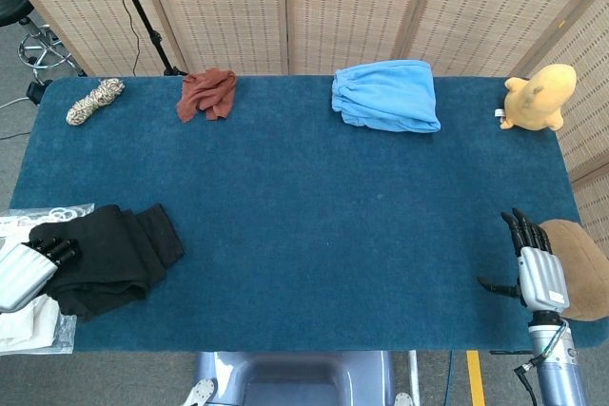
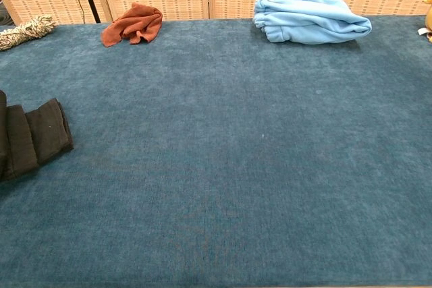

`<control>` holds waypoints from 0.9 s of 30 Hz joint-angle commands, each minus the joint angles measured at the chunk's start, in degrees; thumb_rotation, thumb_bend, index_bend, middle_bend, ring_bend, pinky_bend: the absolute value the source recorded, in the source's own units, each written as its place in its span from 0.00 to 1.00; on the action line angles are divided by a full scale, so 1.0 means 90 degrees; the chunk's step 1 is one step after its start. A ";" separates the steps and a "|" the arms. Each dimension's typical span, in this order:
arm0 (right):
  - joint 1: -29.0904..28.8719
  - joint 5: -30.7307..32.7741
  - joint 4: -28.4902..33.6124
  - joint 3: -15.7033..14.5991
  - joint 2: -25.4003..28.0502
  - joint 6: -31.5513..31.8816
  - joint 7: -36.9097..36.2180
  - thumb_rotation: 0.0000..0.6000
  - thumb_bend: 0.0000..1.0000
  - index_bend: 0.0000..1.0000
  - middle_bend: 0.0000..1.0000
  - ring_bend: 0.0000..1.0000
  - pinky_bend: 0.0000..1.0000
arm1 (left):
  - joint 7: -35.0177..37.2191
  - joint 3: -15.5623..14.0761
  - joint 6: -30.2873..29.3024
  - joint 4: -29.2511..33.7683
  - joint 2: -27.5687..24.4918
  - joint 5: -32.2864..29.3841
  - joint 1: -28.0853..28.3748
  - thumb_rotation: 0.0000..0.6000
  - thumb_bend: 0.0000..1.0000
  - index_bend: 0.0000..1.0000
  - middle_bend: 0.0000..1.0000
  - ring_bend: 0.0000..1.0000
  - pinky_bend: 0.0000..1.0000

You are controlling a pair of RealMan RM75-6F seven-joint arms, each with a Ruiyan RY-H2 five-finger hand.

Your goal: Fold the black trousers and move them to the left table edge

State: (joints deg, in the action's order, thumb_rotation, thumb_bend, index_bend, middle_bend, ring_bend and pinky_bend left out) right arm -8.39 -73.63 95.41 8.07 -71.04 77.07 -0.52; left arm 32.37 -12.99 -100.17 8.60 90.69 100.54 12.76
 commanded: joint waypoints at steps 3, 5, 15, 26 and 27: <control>0.0003 -0.0021 0.0030 -0.0017 0.0015 -0.0008 -0.0016 1.00 0.00 0.07 0.00 0.00 0.03 | -0.0103 -0.0094 0.0178 0.0155 -0.0187 0.0095 -0.0064 0.56 0.65 0.00 0.00 0.02 0.31; 0.0003 -0.0038 0.0049 -0.0021 0.0022 -0.0005 -0.0023 1.00 0.00 0.07 0.00 0.00 0.03 | -0.0178 -0.0158 0.0107 0.0241 -0.0312 0.0169 -0.0116 0.48 0.53 0.00 0.00 0.00 0.27; 0.0022 -0.0177 0.0189 -0.0068 0.0063 0.0068 -0.0006 1.00 0.00 0.07 0.00 0.00 0.03 | -0.0058 -0.0033 -0.1095 0.0682 -0.0832 0.0137 -0.0530 0.43 0.34 0.00 0.00 0.00 0.25; 0.0094 -0.0376 0.0449 -0.0095 0.0202 0.0260 -0.0046 1.00 0.00 0.07 0.00 0.00 0.03 | 0.0348 0.0310 -0.1784 0.1808 -0.1451 -0.0131 -0.0787 0.43 0.31 0.00 0.00 0.00 0.24; 0.0097 -0.0379 0.0454 -0.0093 0.0214 0.0265 -0.0059 1.00 0.00 0.07 0.00 0.00 0.03 | 0.0315 0.0332 -0.1640 0.2006 -0.1508 -0.0167 -0.0765 0.43 0.30 0.00 0.00 0.00 0.22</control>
State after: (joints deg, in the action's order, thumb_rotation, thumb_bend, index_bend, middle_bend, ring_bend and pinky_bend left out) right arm -7.55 -77.02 99.45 7.21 -69.18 79.41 -0.98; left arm 34.49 -11.24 -117.07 22.59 78.65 100.46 5.98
